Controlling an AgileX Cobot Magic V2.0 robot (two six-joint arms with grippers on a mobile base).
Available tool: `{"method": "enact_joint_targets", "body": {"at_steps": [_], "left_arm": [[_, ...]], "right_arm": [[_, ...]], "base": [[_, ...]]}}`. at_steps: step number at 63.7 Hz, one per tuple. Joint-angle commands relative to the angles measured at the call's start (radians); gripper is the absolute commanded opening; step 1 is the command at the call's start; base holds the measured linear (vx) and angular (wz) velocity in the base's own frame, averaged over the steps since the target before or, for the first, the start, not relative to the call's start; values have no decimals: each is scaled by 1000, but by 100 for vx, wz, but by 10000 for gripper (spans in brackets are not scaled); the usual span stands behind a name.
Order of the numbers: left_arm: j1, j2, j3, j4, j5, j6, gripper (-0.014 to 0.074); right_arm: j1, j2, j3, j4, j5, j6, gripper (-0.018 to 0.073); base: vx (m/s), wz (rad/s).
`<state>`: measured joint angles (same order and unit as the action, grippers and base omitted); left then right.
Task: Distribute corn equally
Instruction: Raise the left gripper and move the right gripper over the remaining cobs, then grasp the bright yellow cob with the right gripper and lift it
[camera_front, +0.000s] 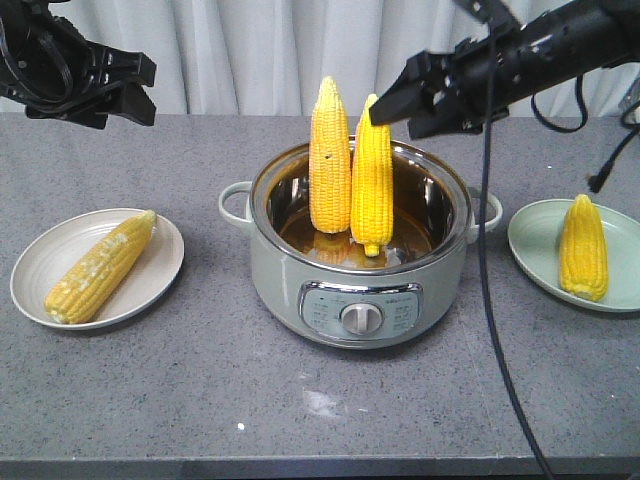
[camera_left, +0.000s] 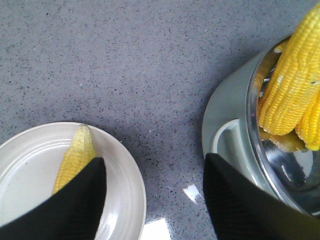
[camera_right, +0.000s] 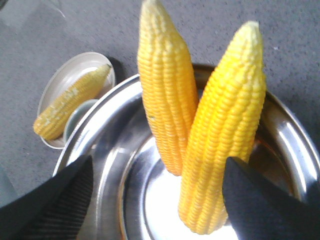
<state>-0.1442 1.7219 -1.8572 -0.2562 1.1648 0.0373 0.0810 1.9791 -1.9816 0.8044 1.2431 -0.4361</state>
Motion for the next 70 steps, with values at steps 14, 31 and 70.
{"method": "enact_joint_targets", "body": {"at_steps": [14, 31, 70], "left_arm": [[1, -50, -28, -27, -42, -2, 406], [1, -50, -28, -26, -39, -2, 406], [1, -50, -28, -17, -30, -2, 406]], "right_arm": [[43, -13, -31, -66, 23, 34, 524], [44, 12, -31, -109, -21, 69, 524], [44, 86, -31, -37, -90, 54, 524]], "base": [[0, 0], [0, 0], [0, 0]]}}
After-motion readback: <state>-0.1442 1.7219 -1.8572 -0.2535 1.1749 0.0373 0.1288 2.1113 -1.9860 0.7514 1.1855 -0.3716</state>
